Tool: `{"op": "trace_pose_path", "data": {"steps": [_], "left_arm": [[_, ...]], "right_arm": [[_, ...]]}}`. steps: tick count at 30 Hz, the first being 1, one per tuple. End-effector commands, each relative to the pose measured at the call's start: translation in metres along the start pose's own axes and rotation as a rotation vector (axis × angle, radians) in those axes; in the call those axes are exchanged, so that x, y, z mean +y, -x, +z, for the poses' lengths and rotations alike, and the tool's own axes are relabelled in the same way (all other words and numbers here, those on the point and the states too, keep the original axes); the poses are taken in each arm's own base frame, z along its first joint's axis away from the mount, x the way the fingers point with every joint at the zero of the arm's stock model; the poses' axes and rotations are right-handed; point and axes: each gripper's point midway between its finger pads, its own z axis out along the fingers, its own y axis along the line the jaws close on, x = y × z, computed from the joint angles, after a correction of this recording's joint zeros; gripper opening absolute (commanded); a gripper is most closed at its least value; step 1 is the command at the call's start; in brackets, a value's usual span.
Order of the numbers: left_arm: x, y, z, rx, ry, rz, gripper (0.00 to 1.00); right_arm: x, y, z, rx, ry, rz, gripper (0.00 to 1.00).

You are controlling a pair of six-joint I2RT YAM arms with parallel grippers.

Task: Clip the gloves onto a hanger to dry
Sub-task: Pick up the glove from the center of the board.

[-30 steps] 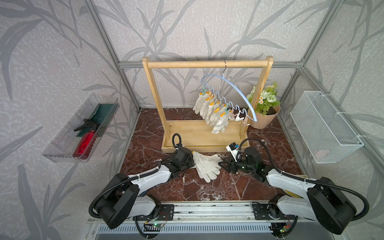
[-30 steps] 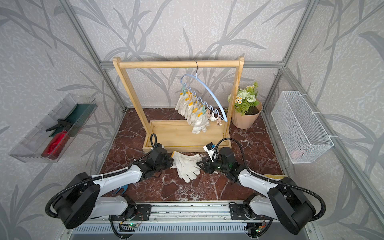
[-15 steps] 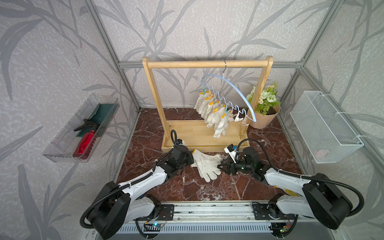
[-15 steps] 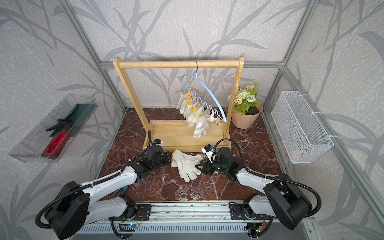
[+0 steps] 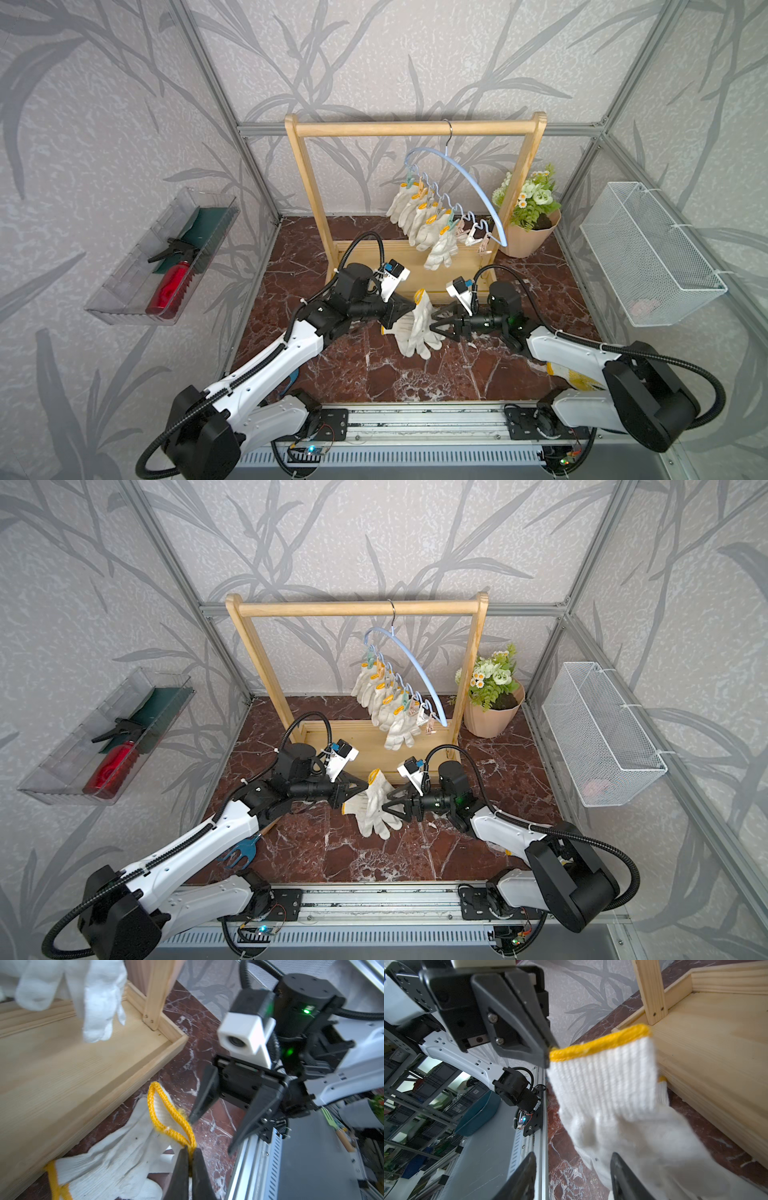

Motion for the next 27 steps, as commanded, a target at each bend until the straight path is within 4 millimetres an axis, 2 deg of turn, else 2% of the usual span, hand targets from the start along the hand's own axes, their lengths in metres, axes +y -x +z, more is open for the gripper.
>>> {"op": "trace_pose_path", "data": {"steps": [1,6,11,21,27], "left_arm": [[-0.032,-0.006,-0.015,0.065,-0.13,0.125,0.0],[-0.04,-0.006,-0.021,0.094,-0.152,0.153,0.0],[-0.038,-0.005,-0.019,0.109,-0.145,0.162,0.0],[-0.042,0.004,-0.012,0.126,-0.188,0.197,0.0],[-0.038,0.004,-0.009,0.135,-0.182,0.197,0.0]], "right_arm": [[0.017,0.031,-0.012,-0.068,0.073,-0.082,0.58],[0.022,0.045,-0.019,-0.068,0.089,-0.139,0.59],[0.034,0.056,-0.018,-0.084,0.166,-0.157,0.59],[0.035,0.049,-0.002,-0.067,0.236,-0.105,0.59],[0.037,0.049,0.0,-0.067,0.233,-0.108,0.5]]}}
